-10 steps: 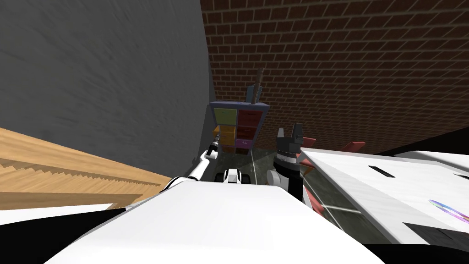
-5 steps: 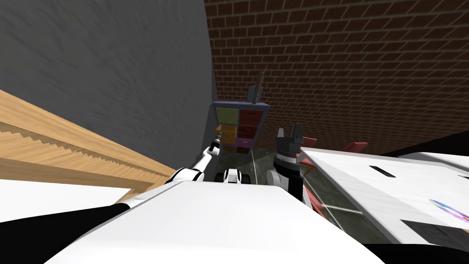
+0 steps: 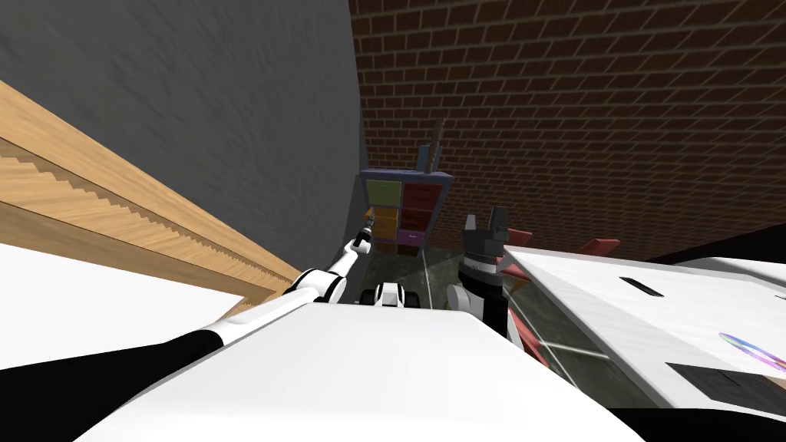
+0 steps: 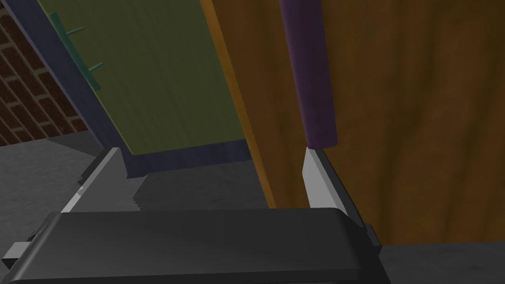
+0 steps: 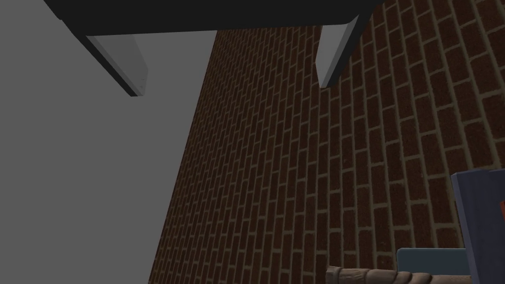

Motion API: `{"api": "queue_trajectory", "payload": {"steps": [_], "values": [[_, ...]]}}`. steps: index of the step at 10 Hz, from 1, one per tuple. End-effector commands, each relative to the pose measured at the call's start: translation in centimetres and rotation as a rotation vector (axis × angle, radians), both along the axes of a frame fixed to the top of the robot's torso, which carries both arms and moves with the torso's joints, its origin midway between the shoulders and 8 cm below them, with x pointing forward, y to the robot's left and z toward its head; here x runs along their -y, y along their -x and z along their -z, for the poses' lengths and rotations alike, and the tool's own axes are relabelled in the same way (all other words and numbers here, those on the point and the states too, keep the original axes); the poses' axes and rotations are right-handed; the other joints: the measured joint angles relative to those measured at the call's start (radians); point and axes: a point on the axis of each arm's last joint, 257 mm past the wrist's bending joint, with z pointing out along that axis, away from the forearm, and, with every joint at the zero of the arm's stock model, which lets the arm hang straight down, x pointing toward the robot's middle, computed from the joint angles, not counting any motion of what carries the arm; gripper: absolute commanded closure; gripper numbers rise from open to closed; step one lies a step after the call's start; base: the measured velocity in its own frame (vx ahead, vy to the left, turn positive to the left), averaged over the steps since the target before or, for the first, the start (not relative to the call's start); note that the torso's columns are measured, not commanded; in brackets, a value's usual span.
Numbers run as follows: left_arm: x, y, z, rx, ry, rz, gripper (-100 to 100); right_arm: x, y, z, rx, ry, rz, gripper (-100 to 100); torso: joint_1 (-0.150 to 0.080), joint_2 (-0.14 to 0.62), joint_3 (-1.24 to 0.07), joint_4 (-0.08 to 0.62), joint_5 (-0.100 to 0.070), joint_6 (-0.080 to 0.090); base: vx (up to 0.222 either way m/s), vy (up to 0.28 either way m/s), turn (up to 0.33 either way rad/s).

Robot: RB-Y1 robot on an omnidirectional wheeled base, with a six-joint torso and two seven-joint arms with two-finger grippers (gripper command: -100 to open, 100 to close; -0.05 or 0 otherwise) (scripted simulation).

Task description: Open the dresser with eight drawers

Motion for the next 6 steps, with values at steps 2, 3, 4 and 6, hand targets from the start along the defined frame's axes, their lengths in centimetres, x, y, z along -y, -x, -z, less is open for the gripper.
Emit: {"api": "queue_trajectory", "payload": {"steps": [2,3,4,6], "values": [[0.04,-0.03,-0.01,0.000,-0.001,0.000,0,0.00,0.00,0.00,0.000,0.000,0.000,0,0.000,-0.001,-0.001,0.000,0.000,0.000,0.000,0.000,0.000],[0.04,-0.03,-0.01,0.000,-0.001,0.000,0,0.00,0.00,0.00,0.000,0.000,0.000,0,0.000,0.000,0.000,0.000,0.000,0.000,0.000,0.000,0.000],[0.04,-0.03,-0.01,0.000,-0.001,0.000,0,0.00,0.00,0.00,0.000,0.000,0.000,0,0.000,0.001,0.001,0.000,0.000,0.000,0.000,0.000,0.000],[0.04,-0.03,-0.01,0.000,-0.001,0.000,0,0.00,0.00,0.00,0.000,0.000,0.000,0,0.000,0.001,0.001,0.000,0.000,0.000,0.000,0.000,0.000]]}}
